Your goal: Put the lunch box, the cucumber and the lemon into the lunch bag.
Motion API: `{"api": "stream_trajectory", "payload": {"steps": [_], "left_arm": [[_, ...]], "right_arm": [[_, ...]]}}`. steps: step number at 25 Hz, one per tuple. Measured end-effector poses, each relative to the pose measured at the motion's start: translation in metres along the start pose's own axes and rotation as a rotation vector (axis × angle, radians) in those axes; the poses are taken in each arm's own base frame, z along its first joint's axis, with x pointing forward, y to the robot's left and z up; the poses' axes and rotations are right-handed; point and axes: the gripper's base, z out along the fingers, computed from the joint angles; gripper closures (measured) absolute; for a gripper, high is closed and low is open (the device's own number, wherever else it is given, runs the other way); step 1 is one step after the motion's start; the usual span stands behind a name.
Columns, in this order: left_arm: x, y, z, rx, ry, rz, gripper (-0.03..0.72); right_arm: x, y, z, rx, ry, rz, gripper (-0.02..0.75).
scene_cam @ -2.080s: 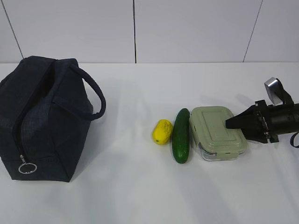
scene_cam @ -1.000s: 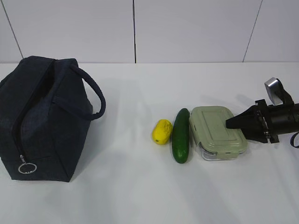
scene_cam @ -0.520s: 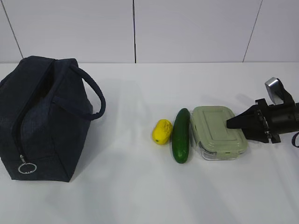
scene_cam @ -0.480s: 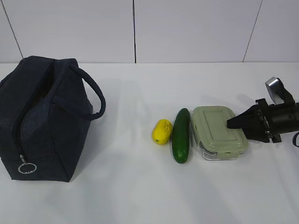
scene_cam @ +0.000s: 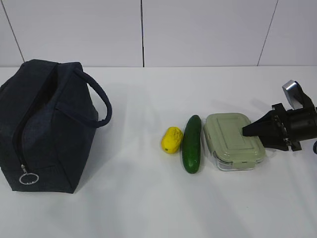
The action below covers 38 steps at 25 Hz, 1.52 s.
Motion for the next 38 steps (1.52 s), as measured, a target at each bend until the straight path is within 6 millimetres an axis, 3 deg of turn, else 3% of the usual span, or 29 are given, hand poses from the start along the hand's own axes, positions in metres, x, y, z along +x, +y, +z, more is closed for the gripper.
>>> {"api": "stream_trajectory", "payload": {"steps": [20, 32, 38], "left_arm": [[0.000, 0.000, 0.000, 0.000, 0.000, 0.000, 0.461], [0.000, 0.000, 0.000, 0.000, 0.000, 0.000, 0.461], [0.000, 0.000, 0.000, 0.002, 0.000, -0.001, 0.461]], "right_arm": [[-0.004, 0.014, -0.009, 0.015, -0.020, -0.002, 0.356], [-0.011, 0.046, -0.029, 0.025, -0.070, -0.059, 0.358], [-0.011, 0.065, -0.029, 0.017, -0.067, -0.081, 0.358]]}}
